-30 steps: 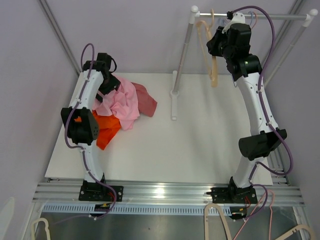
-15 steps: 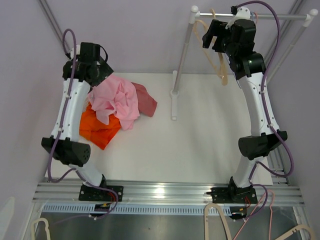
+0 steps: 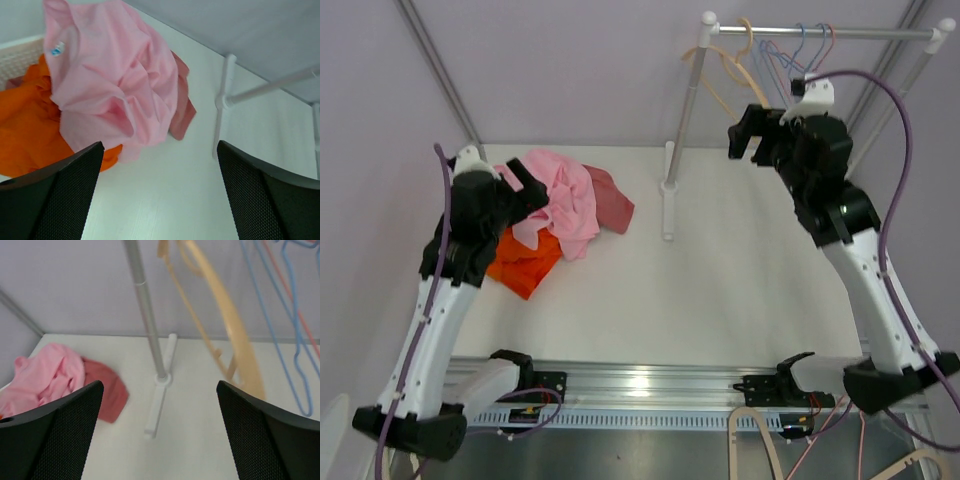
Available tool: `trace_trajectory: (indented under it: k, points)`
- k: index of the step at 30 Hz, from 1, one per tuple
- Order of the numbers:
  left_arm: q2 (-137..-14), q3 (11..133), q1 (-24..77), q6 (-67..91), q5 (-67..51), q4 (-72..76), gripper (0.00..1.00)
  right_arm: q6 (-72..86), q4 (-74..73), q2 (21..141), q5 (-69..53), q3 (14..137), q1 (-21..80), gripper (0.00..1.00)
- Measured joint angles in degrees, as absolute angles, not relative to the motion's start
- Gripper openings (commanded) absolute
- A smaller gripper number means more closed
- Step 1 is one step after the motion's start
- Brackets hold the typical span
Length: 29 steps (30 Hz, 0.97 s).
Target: Remove the t-shirt from the hanger
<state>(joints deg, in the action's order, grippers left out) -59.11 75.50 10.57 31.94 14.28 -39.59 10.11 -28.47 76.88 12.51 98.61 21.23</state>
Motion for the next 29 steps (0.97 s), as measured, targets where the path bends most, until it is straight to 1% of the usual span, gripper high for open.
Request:
trace_trajectory:
  k: [2, 6, 12, 14, 19, 23, 29]
  points:
    - [-52.7, 67.0, 12.2, 30.7, 10.7, -35.5, 1.00, 9.7, -24.9, 68.9, 11.8, 89.5, 24.3, 1.00]
    - [-42.2, 55.9, 15.8, 29.1, 5.8, -30.6, 1.00, 10.7, -21.6, 57.1, 11.1, 74.5, 26.3, 1.00]
    - [-29.4, 41.5, 18.4, 28.4, 0.4, -26.9, 1.00, 14.9, -19.6, 46.6, 9.9, 51.7, 28.6, 0.99]
    - [-26.4, 37.6, 18.6, 28.4, -1.1, -27.2, 0.99, 16.3, -20.4, 44.3, 9.1, 46.0, 29.0, 1.00]
    - [-21.2, 33.3, 18.7, 28.4, -3.2, -28.8, 1.00, 18.8, -21.5, 38.7, 8.1, 38.9, 29.3, 0.98]
    - [-18.6, 32.9, 18.9, 28.4, -3.7, -28.8, 1.00, 19.7, -21.1, 36.7, 7.5, 37.9, 29.3, 0.98]
    - [-18.8, 32.8, 19.5, 28.4, -3.7, -28.8, 0.99, 19.7, -21.1, 37.6, 7.1, 37.9, 29.5, 0.99]
